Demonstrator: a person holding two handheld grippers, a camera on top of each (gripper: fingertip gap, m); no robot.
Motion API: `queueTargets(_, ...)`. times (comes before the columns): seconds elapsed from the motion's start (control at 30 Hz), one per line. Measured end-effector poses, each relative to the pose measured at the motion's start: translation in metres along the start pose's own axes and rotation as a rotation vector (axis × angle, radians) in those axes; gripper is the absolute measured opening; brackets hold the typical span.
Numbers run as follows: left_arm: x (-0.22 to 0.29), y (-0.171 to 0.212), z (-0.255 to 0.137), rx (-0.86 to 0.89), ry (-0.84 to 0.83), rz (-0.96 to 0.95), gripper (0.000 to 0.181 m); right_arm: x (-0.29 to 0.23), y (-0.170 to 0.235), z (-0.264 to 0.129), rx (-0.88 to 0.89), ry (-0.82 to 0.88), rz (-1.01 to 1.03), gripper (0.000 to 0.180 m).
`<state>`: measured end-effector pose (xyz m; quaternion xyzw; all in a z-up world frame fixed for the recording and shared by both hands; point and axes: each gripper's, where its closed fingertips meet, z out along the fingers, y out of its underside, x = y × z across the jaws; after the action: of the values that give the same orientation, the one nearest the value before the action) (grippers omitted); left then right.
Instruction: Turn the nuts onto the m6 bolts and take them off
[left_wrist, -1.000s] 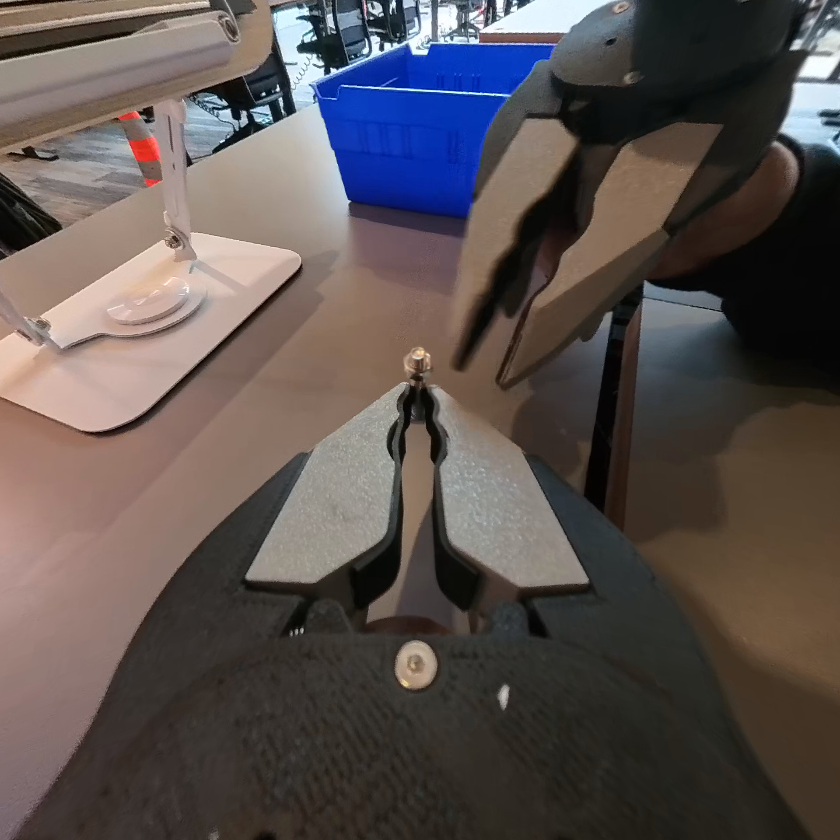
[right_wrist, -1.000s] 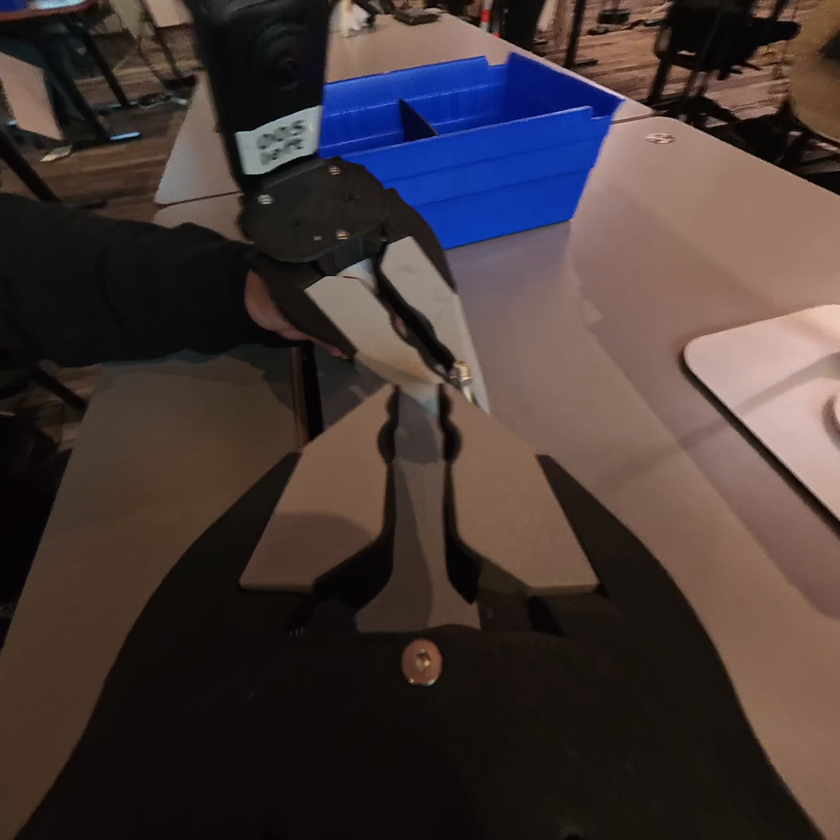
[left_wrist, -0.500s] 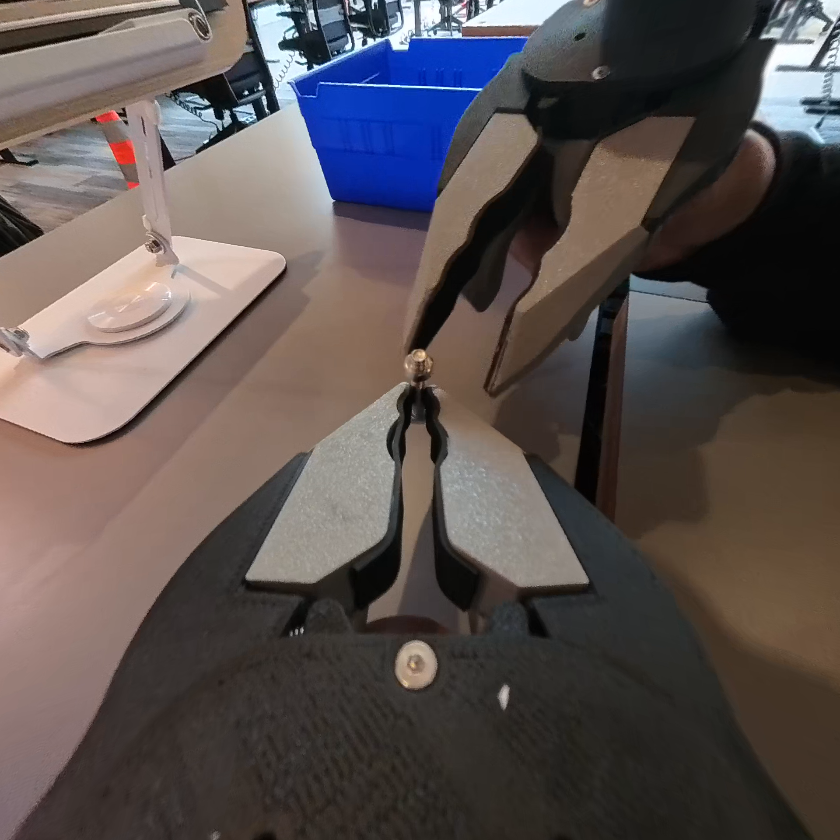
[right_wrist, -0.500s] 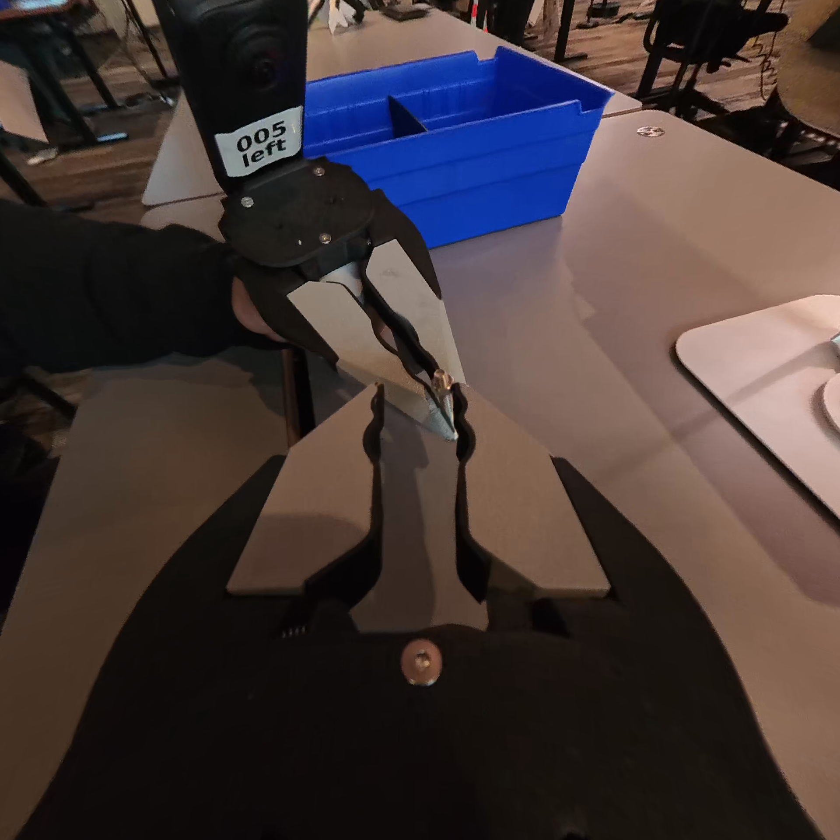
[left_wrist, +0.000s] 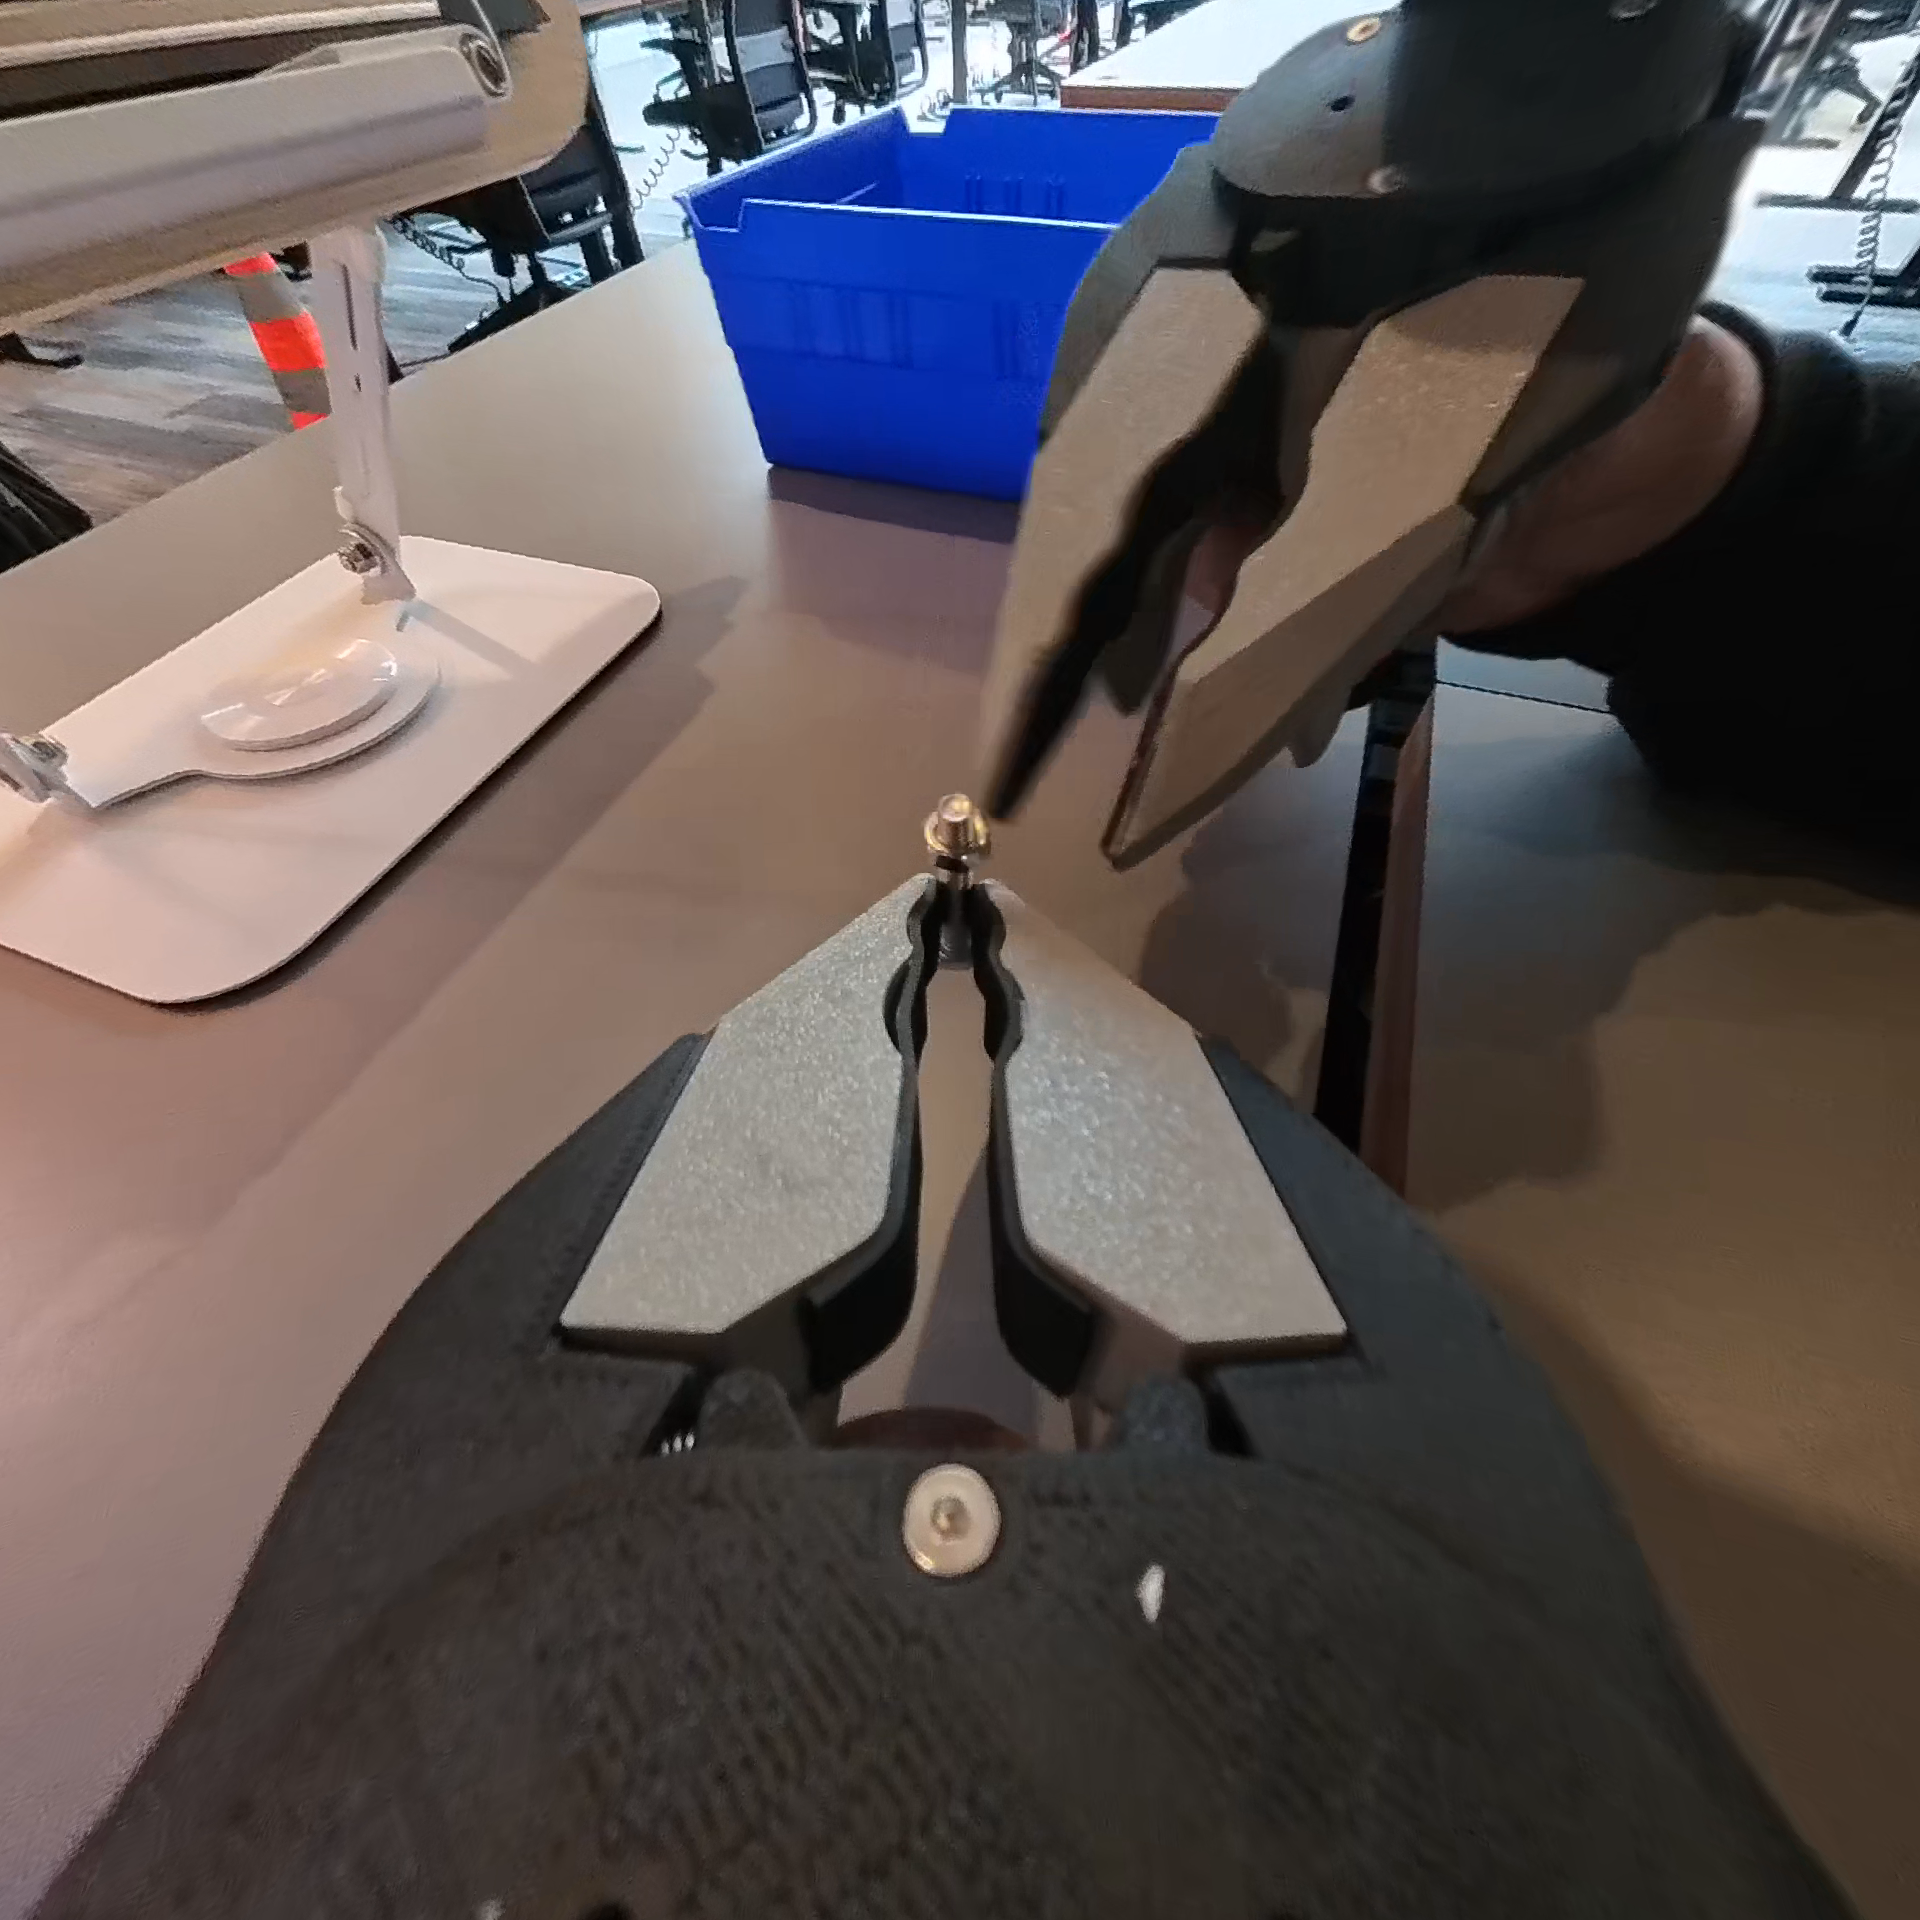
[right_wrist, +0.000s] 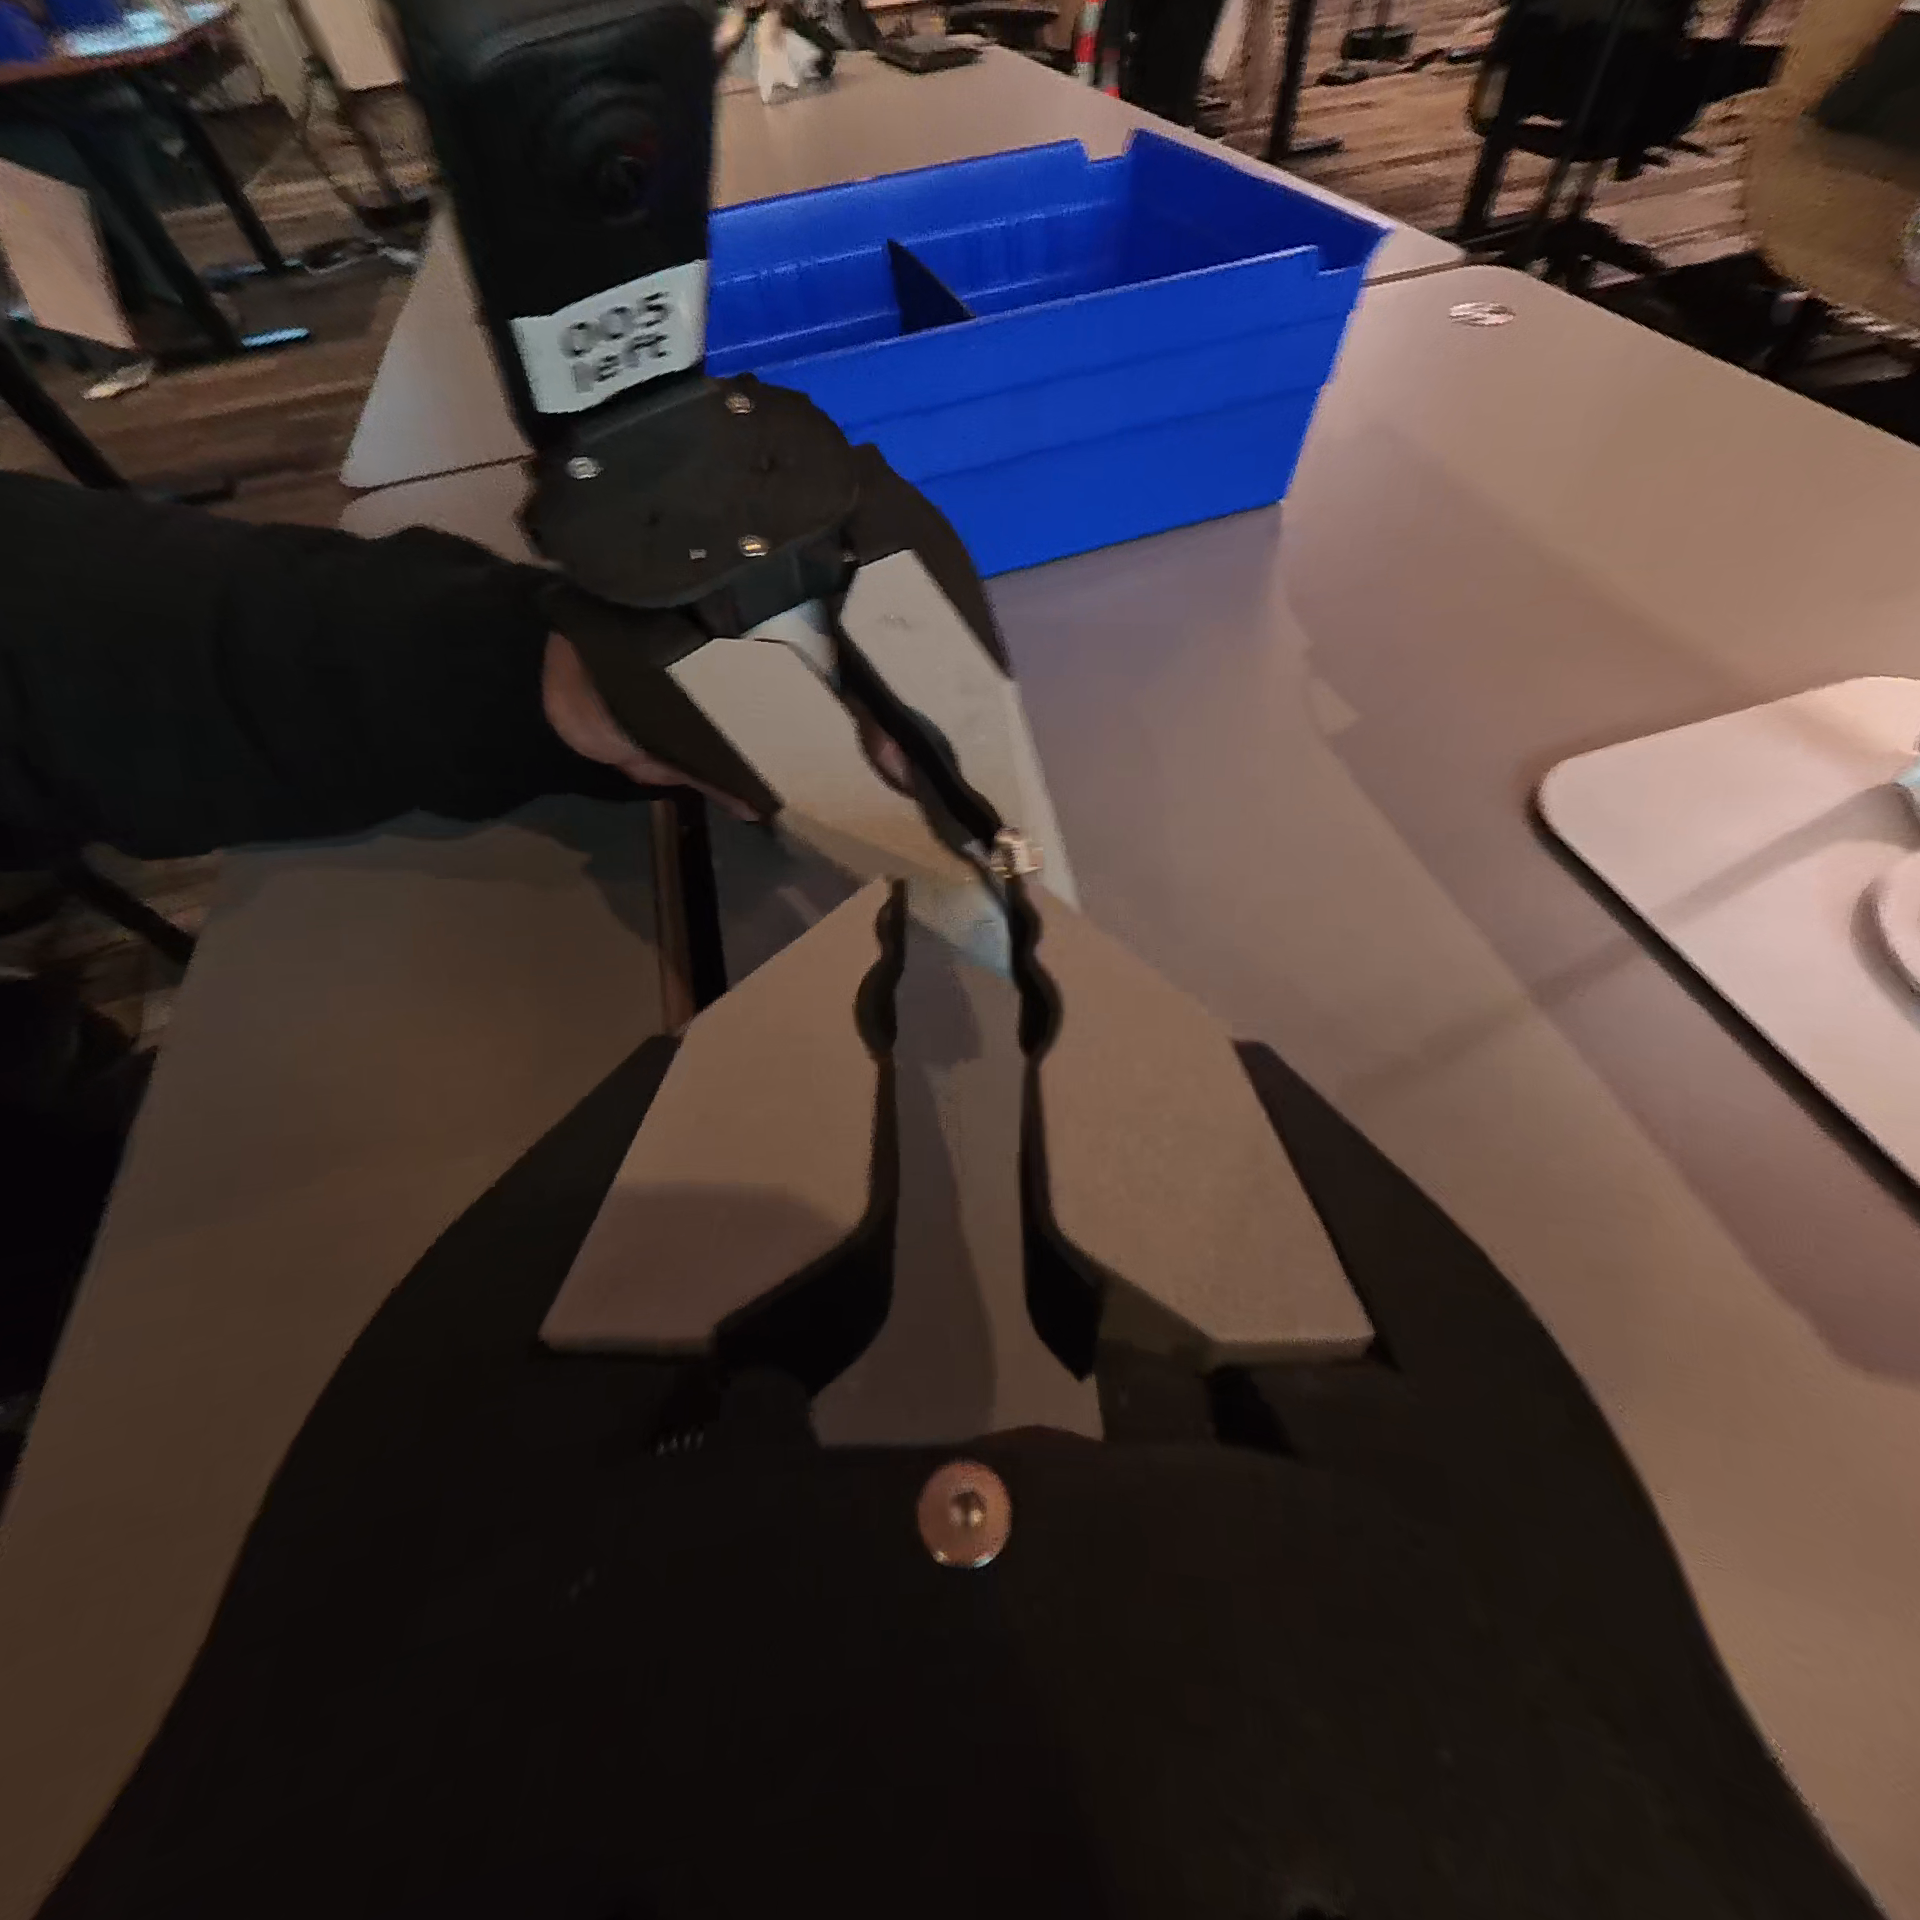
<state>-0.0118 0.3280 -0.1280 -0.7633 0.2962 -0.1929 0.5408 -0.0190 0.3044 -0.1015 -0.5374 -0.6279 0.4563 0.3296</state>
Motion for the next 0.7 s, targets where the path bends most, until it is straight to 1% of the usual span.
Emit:
queueTargets(0.03,0.0,0.0,0.0,0.0,-0.001,-0.002,0.002,-0.008,0.0,0.0,-0.003,-0.047,-0.004,0.005)
queueTargets(0.07,-0.001,0.0,0.0,0.0,-0.004,-0.002,0.002,-0.015,0.001,0.0,-0.007,-0.085,-0.008,0.0)
queueTargets(0.1,0.0,0.0,0.0,0.0,-0.001,-0.001,0.002,-0.017,0.0,0.0,-0.009,-0.096,-0.012,0.0)
queueTargets(0.13,0.0,0.0,0.0,-0.001,0.002,0.002,0.002,-0.014,-0.001,-0.001,-0.003,-0.072,-0.017,0.0)
queueTargets(0.17,0.0,0.0,0.0,-0.001,0.001,0.004,0.002,-0.008,-0.003,-0.002,0.01,-0.035,-0.017,0.003)
queueTargets(0.27,0.002,0.0,0.0,-0.004,0.009,0.01,0.002,0.008,-0.006,-0.004,0.035,0.041,0.014,0.03)
queueTargets(0.37,0.006,-0.001,0.001,0.003,0.024,0.022,0.002,0.009,-0.002,0.0,0.019,0.04,0.031,0.04)
queueTargets(0.4,0.006,0.0,0.001,-0.003,0.019,0.025,0.002,0.006,0.0,0.002,0.006,0.027,0.024,0.038)
queueTargets(0.43,0.005,0.0,0.002,-0.005,0.015,0.023,0.002,0.0,0.001,0.003,-0.005,0.0,0.011,0.026)
queueTargets(0.5,0.004,0.0,0.001,-0.003,0.01,0.019,0.002,-0.003,0.002,0.002,-0.019,-0.002,-0.016,0.025)
queueTargets(0.53,0.001,0.0,0.0,-0.005,-0.004,0.011,0.002,-0.006,0.002,-0.001,-0.024,-0.019,-0.031,0.01)
queueTargets(0.57,-0.001,0.001,0.0,-0.005,-0.009,0.0,0.002,-0.012,-0.002,-0.003,-0.005,-0.051,-0.037,0.0)
queueTargets(0.63,-0.002,0.0,-0.001,0.001,-0.003,-0.012,0.002,-0.013,-0.01,-0.007,0.039,-0.059,-0.023,0.002)
queueTargets(0.67,-0.002,0.0,-0.001,0.001,-0.004,-0.01,0.002,-0.011,-0.011,-0.008,0.044,-0.05,-0.017,0.007)
queueTargets(0.7,-0.002,0.001,-0.001,-0.003,-0.003,-0.006,0.002,-0.007,-0.011,-0.008,0.045,-0.03,-0.011,0.016)
